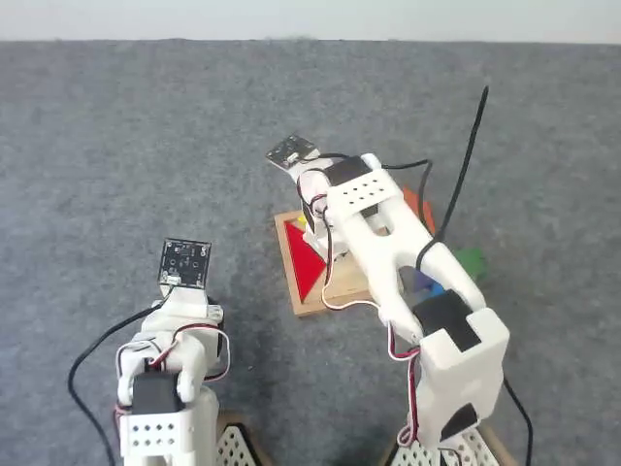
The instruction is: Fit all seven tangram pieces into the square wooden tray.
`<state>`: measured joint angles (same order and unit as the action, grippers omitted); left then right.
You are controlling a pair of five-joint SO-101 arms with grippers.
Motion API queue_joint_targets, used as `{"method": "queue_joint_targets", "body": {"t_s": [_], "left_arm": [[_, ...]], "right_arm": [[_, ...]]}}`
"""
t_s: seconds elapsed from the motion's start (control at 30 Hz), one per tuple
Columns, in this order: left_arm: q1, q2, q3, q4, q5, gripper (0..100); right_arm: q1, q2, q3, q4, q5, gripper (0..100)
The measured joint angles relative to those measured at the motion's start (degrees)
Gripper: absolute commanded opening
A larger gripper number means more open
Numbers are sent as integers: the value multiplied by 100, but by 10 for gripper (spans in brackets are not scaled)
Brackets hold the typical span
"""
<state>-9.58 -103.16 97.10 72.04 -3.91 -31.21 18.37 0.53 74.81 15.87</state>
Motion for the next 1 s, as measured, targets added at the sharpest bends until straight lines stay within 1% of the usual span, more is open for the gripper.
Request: {"method": "queue_joint_targets", "body": {"t_s": [0.13,0.27,0.43,0.67,0.87,1.0], "left_arm": [[0,0,0,0,0,21],[0,0,0,0,0,21],[0,0,0,0,0,21],[0,0,0,0,0,21],[0,0,0,0,0,21],[0,0,0,0,0,21]], "right_arm": [[0,0,0,-185,70,7],[-114,0,0,-185,756,7],[-290,0,158,-343,1284,7],[-343,-9,308,-501,1345,7],[-35,-9,308,-501,1319,7],[114,-9,308,-501,1451,7]]}}
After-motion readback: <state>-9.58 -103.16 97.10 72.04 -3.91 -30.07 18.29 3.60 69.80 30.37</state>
